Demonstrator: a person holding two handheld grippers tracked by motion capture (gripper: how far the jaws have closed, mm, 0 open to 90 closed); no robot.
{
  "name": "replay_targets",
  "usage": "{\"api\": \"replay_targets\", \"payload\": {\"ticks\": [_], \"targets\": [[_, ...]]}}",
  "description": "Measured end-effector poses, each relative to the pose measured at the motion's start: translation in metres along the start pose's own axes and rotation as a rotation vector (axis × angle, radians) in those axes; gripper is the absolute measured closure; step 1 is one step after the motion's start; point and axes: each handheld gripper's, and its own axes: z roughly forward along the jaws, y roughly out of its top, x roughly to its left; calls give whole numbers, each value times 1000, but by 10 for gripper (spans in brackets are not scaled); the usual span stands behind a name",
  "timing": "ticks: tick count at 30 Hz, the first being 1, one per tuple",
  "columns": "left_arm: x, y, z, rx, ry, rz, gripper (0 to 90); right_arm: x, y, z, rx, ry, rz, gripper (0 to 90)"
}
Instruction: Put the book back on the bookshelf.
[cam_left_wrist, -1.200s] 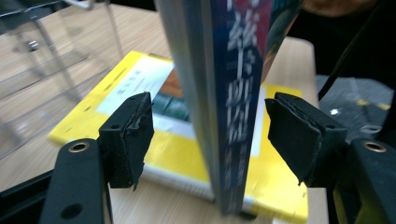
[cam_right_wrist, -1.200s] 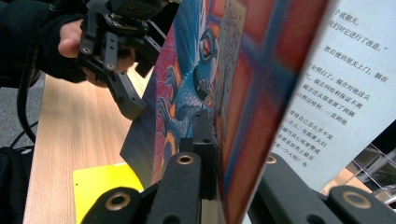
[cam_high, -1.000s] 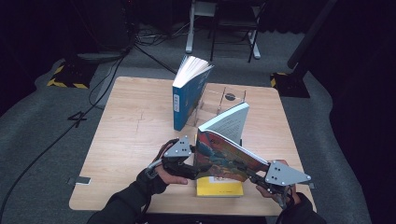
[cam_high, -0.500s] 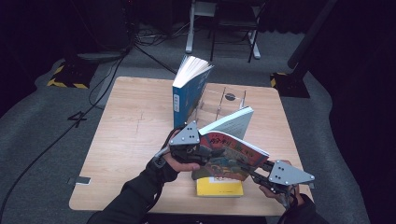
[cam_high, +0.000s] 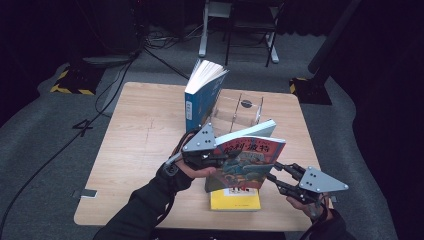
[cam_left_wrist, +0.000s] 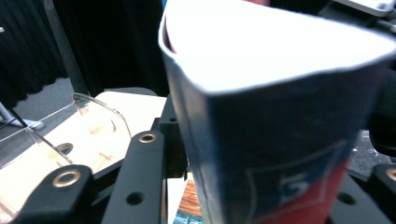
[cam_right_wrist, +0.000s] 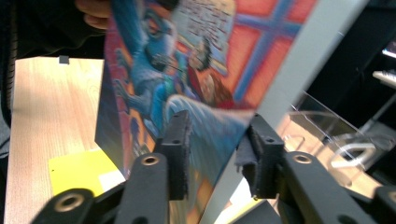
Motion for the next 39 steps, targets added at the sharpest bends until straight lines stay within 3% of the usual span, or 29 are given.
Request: {"api": "replay_targets", "payload": {"ticks": [6,10,15,18,22,25,30,33,39], "targets": [[-3,-2,-1,-13,45,-3,701,-9,-15,-2,79,-38,23,480],[-2,-3,0,-18,52,-10,707,-16,-35,2,192,-83,24,419],[-4,-3,0,-17,63,-10,708,-28,-66,6,301,-78,141,384],[-4,-3,0,-19,64,-11,709,-30,-81,7,364,-94,146,370],[-5,-2,0,-18,66,-10,710,-34,-98,7,415,-79,197,327],[-5,-3,1,-20,77,-21,708,-33,-109,8,442,-64,237,296],[-4,-3,2,-28,93,-29,702,-31,-124,10,484,-30,240,285],[-3,-2,3,-26,99,-40,702,-32,-132,11,481,-14,293,279],[-3,3,8,-15,101,-52,726,-34,-131,12,477,-11,320,274]]}}
